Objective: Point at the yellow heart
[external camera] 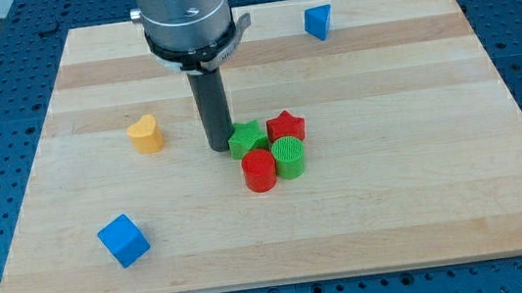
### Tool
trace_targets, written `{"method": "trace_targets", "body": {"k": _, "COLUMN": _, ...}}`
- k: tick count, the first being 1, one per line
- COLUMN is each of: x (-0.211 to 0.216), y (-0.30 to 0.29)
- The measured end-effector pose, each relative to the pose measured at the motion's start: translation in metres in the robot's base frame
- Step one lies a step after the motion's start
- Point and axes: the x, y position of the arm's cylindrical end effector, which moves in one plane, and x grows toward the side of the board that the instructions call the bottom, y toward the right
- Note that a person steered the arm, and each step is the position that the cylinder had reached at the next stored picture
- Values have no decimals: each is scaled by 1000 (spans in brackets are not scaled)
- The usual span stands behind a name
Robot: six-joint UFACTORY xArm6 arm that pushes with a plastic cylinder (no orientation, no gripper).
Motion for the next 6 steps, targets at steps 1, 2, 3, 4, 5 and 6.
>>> {"method": "trace_targets", "body": {"k": 1, "x": 3, "y": 1}}
{"method": "trace_targets", "body": {"k": 2, "x": -3, "y": -1}}
{"method": "trace_targets", "body": {"k": 3, "x": -22, "y": -16}}
{"method": "trace_targets", "body": {"k": 4, "x": -23, "y": -22}}
{"method": "trace_targets", "body": {"k": 5, "x": 3, "y": -57}}
{"method": "trace_targets", "body": {"k": 6, "x": 13, "y": -105}}
